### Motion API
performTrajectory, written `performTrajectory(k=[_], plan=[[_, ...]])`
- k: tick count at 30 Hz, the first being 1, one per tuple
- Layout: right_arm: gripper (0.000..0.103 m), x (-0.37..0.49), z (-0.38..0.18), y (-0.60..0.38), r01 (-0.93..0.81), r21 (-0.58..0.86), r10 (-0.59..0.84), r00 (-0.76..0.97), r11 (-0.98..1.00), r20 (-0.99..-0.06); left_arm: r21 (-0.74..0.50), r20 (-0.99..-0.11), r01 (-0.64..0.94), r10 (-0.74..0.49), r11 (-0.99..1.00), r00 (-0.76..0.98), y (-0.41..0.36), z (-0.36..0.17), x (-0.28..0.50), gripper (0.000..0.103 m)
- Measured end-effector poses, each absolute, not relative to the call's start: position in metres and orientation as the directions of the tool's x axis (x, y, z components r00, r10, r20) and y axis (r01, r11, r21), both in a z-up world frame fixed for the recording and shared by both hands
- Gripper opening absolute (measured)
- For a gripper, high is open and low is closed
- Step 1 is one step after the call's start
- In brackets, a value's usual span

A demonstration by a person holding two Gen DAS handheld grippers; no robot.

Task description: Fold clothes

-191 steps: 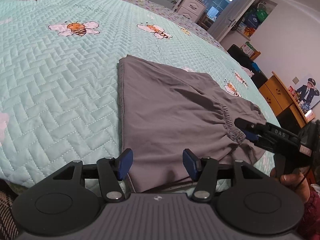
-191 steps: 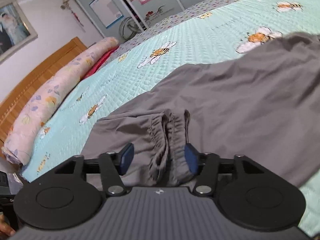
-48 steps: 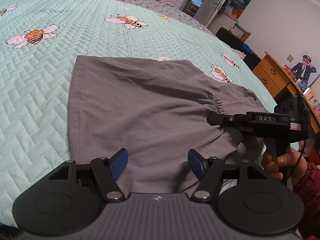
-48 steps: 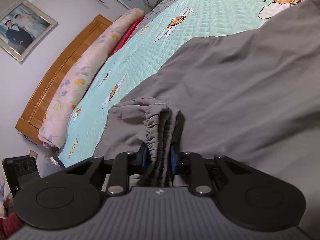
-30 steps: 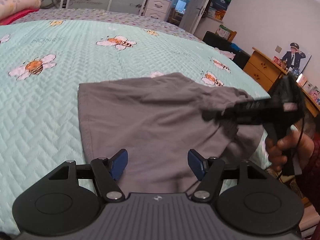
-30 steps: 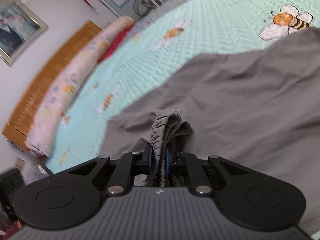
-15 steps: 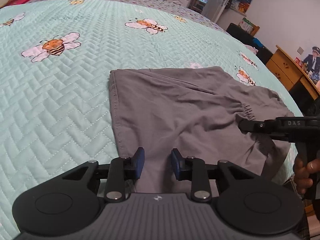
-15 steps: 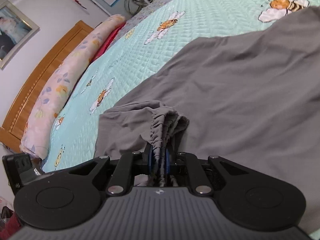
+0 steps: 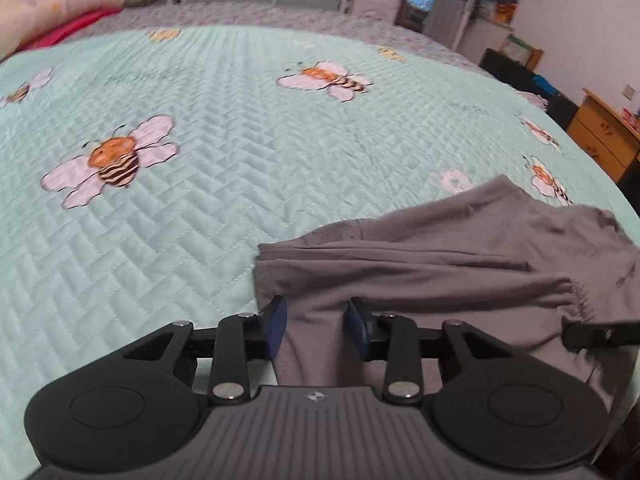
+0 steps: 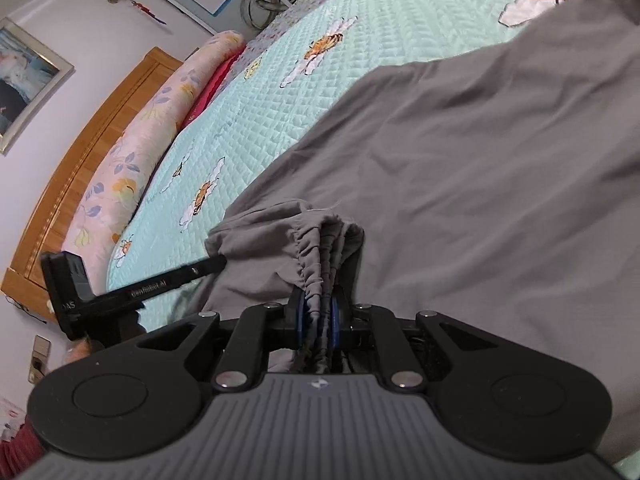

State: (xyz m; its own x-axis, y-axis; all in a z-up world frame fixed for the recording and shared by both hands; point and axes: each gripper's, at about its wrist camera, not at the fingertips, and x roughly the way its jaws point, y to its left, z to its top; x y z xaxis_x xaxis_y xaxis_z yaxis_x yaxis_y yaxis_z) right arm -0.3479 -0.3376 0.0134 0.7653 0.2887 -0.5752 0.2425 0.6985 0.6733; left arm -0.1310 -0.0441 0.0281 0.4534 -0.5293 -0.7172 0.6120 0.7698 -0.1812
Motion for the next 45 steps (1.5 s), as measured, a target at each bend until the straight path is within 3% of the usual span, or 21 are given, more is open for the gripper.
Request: performTrajectory(k=[3,5,7,9,12,16,19,23,27,34,38,40,45], plan=[[0.012,-0.347,0.013,-0.337,0.241,0.677,0.284,0.773,0.696,-0.567,-0.187,-0.652,0.628,-0.573,0.756,0.497,-0.032,0.05,-0.147,0.043],[0.012,-0.346,0.01,-0.339,0.245,0.678,0.281,0.774,0.694,-0.567,-0.139,-0.667,0.659,-0.562,0.739,0.49,-0.035,0.045,-0.156,0.068],[0.013,-0.344,0.006,-0.34,0.253,0.67,0.276,0.768,0.698,-0.578,-0.011,-0.771,0.695,-0.449,0.719,0.452,-0.049,0.015,-0.156,0.067],[0.012,-0.345,0.002,-0.343,0.263,0.683,0.282,0.767,0.681,-0.577,-0.043,-0.75,0.685,-0.476,0.727,0.459,-0.04,0.019,-0.161,0.065],[0.022,-0.351,0.007,-0.346,0.266,0.689,0.274,0.776,0.674,-0.568,-0.082,-0.717,0.647,-0.496,0.758,0.49,-0.024,0.041,-0.172,0.061],[0.035,-0.375,0.026,-0.342,0.254,0.667,0.209,0.821,0.701,-0.532,-0.081,-0.653,0.753,-0.606,0.653,0.455,-0.013,0.066,-0.223,0.062],[0.046,-0.391,0.033,-0.338,0.236,0.658,0.191,0.84,0.715,-0.508,0.047,-0.725,0.841,-0.561,0.538,0.399,-0.022,0.043,-0.263,0.063],[0.043,-0.39,0.015,-0.326,0.241,0.626,0.222,0.793,0.741,-0.568,0.054,-0.75,0.809,-0.511,0.585,0.419,-0.01,0.019,-0.265,0.076],[0.043,-0.394,0.019,-0.314,0.218,0.571,0.188,0.801,0.792,-0.568,0.009,-0.761,0.793,-0.51,0.609,0.401,-0.008,0.027,-0.258,0.074],[0.045,-0.422,0.014,-0.339,0.258,0.692,0.171,0.857,0.674,-0.486,-0.017,-0.765,0.785,-0.514,0.619,0.389,-0.011,0.029,-0.253,0.073],[0.046,-0.473,0.024,-0.372,0.324,0.739,0.013,0.912,0.591,-0.41,-0.064,-0.745,0.768,-0.543,0.637,0.388,-0.006,0.045,-0.256,0.072],[0.054,-0.507,0.031,-0.391,0.373,0.753,-0.121,0.921,0.542,-0.369,-0.113,-0.72,0.771,-0.586,0.626,0.371,-0.008,0.057,-0.26,0.072],[0.059,-0.56,0.028,-0.436,0.508,0.762,-0.368,0.851,0.401,-0.374,-0.196,-0.668,0.807,-0.679,0.557,0.306,-0.049,0.073,-0.262,0.072]])
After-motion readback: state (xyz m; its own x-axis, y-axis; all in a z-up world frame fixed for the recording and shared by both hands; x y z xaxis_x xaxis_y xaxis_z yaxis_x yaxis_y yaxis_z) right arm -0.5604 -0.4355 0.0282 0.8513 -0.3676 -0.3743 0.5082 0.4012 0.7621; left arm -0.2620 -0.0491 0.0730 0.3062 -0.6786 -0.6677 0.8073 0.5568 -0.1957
